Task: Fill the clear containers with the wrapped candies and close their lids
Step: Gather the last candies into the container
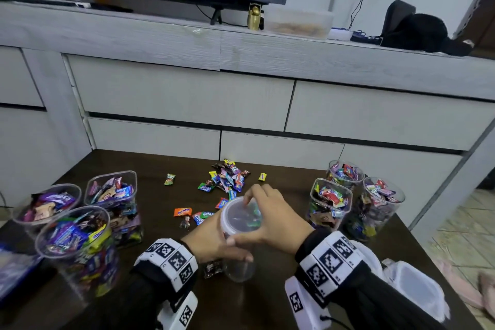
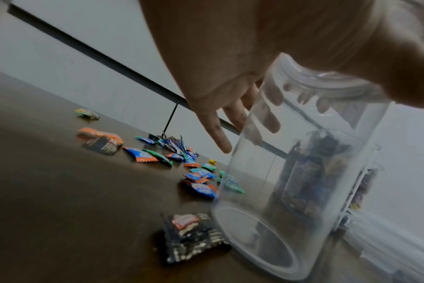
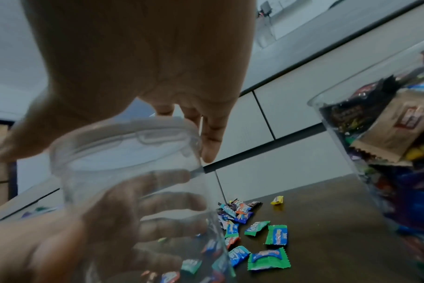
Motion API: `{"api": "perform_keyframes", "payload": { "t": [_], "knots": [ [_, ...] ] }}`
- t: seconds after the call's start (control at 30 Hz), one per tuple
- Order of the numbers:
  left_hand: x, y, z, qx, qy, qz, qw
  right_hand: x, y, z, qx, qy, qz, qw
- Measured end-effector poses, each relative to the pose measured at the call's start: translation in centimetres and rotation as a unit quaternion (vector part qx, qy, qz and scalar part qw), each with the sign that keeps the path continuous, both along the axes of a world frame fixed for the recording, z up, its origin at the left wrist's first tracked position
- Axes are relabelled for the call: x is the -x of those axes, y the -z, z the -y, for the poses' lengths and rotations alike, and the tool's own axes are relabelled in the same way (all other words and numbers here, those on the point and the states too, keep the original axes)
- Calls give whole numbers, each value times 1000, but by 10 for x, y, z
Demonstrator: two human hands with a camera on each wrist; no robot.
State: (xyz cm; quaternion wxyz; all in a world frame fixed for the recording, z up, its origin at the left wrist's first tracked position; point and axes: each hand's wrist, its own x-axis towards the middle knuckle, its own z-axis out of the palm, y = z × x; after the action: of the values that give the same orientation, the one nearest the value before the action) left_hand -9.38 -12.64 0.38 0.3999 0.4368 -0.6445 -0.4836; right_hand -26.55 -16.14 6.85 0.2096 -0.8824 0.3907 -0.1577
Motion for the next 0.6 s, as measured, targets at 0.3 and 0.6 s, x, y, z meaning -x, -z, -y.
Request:
{"api": "perform_keyframes", "payload": {
  "t": [0.3, 0.6],
  "knots": [
    [-4, 9, 10, -16, -21, 7, 1000, -21, -6, 41, -147, 112, -56, 981],
    [-7, 16, 14, -16, -21, 18, 999, -26, 4, 45, -113, 150, -22, 982]
  ]
}}
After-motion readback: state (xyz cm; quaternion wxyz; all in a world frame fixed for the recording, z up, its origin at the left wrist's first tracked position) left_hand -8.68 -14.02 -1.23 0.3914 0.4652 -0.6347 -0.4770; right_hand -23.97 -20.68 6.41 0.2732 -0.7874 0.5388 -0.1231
